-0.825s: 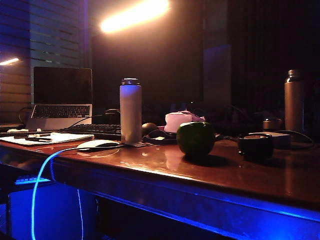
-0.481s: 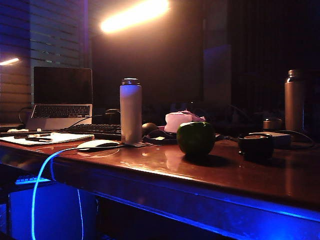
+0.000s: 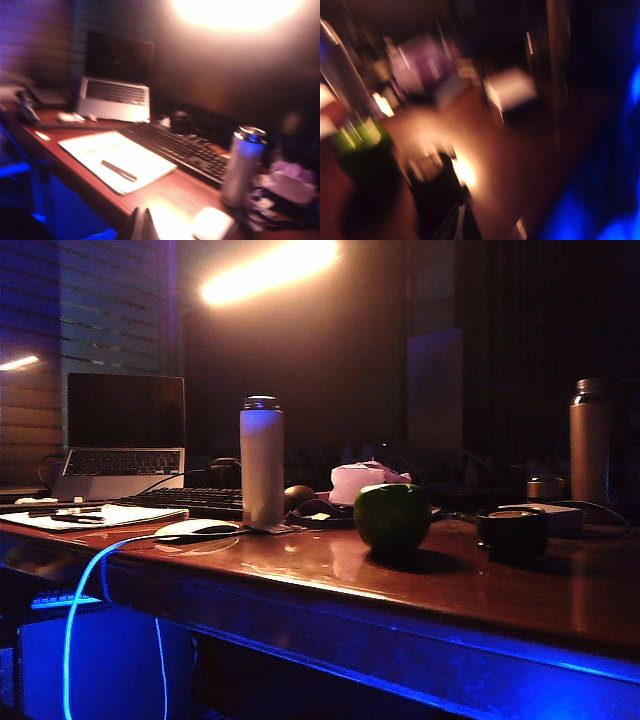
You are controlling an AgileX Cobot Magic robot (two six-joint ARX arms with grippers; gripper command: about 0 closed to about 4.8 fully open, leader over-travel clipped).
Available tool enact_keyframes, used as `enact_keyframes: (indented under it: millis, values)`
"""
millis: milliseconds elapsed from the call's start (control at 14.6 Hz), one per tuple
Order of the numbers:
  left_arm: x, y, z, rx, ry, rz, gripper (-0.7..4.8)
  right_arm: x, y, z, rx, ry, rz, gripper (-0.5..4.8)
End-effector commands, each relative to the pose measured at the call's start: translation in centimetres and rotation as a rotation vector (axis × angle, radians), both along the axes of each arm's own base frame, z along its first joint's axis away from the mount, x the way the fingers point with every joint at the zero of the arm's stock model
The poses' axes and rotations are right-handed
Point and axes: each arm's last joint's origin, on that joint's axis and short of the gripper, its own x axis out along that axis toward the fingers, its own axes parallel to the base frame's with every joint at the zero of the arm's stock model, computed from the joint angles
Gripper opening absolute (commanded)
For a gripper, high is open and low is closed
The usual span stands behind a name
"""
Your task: Stack the black thermos bottle cap from the table onto the green apple.
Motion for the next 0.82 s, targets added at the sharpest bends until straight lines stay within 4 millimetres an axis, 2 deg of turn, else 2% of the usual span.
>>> enact_keyframes:
  millis: [69,275,412,618,687,756,825]
  values:
    - [2.5,-0.8,7.3,0.146,0.014,-0.167,-0.04,-0.6,0.0,3.6,-0.009,-0.083,0.007,-0.05]
    - [7.2,-2.6,14.3,0.237,0.161,-0.614,-0.04,0.5,0.0,7.2,-0.101,-0.063,0.012,-0.05]
    - [10.0,-3.4,16.8,0.227,0.265,-0.834,-0.04,2.3,0.1,9.1,-0.175,-0.025,0.021,-0.05]
    - [13.1,-4.3,17.2,0.258,0.452,-0.943,-0.04,5.8,0.2,11.4,-0.255,0.058,0.062,-0.05]
    - [13.7,-5.0,17.1,0.289,0.507,-0.976,-0.04,7.5,0.4,11.9,-0.294,0.09,0.115,-0.05]
    - [14.3,-5.9,17.0,0.335,0.54,-0.938,-0.04,9.9,0.6,11.8,-0.327,0.146,0.174,-0.05]
    - [14.3,-6.5,17.0,0.356,0.533,-0.92,-0.04,12.2,0.7,11.3,-0.317,0.209,0.214,-0.05]
